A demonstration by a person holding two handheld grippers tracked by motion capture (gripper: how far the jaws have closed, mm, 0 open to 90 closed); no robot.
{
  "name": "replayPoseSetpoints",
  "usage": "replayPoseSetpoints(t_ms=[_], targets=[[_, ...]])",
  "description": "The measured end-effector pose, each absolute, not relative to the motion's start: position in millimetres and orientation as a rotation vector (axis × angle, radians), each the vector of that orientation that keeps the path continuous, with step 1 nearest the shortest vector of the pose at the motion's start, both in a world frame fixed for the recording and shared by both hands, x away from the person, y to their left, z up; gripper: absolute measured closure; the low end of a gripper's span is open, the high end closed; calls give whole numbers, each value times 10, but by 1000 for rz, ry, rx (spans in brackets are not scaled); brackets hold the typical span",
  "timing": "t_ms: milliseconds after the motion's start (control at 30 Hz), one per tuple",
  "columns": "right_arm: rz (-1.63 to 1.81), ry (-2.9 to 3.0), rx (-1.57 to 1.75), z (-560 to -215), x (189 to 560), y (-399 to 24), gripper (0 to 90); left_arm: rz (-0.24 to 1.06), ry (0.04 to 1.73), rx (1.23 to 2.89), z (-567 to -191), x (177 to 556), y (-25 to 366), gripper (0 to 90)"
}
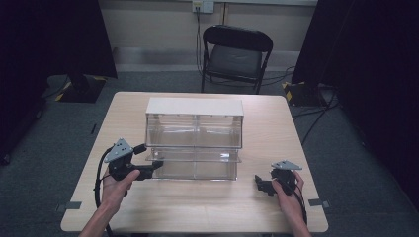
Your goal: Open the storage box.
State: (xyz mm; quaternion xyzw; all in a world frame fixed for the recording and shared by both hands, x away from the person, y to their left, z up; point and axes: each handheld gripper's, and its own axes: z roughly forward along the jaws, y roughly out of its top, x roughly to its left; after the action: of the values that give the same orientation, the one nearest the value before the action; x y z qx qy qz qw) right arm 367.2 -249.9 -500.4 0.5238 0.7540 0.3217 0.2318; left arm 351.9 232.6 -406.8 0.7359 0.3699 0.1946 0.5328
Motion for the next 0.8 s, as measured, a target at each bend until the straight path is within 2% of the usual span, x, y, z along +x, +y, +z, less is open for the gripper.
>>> replayPoseSetpoints(t_ms=[800], targets=[[884,2072,1440,-5004,3672,-2499,86,473,856,1755,-3967,3563,2271,149]])
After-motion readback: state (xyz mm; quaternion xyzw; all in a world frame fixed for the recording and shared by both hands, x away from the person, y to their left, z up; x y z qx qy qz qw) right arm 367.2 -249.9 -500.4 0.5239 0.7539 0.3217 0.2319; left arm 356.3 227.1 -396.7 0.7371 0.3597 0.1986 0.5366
